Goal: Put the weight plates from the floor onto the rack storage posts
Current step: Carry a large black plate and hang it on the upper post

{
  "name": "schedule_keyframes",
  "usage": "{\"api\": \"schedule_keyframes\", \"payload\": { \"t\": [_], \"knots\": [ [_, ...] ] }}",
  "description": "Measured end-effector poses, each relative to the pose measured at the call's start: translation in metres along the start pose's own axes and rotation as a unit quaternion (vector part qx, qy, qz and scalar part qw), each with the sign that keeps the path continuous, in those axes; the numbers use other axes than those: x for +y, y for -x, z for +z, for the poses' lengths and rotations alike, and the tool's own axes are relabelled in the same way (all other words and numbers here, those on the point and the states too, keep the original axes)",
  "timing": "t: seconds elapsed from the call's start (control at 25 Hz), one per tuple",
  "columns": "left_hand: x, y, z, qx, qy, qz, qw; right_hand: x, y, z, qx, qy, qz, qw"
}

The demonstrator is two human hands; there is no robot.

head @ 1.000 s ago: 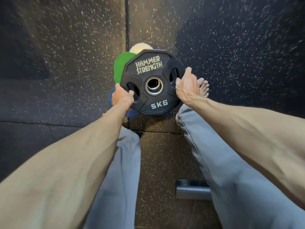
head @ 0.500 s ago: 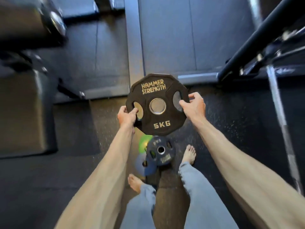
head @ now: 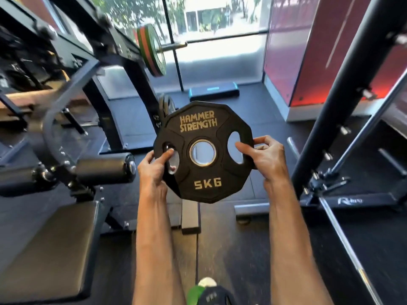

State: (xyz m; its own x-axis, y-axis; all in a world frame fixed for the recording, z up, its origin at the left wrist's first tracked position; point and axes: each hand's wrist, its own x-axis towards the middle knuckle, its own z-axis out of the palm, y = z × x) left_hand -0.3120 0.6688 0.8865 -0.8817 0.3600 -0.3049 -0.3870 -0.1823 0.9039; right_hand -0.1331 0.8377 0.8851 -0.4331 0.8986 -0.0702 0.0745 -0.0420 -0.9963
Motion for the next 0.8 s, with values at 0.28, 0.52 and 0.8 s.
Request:
{"api": "schedule_keyframes", "payload": {
  "t": [0.28, 0.52, 0.8],
  "knots": [
    [0.049, 0.008, 0.094, -0.006, 0.031, 0.09, 0.995, -0.072, -0.076, -0.036, -0.026, 0.0, -0.082, 0.996],
    [0.058, -0.091, 0.163, -0.008, 0.031, 0.086, 0.996, -0.081, -0.189, -0.018, 0.005, 0.001, -0.099, 0.995],
    [0.092, -0.285, 0.267, -0.046, -0.02, 0.083, 0.995, -0.093, -0.36, 0.049, 0.072, -0.019, -0.076, 0.994]
  ]
}}
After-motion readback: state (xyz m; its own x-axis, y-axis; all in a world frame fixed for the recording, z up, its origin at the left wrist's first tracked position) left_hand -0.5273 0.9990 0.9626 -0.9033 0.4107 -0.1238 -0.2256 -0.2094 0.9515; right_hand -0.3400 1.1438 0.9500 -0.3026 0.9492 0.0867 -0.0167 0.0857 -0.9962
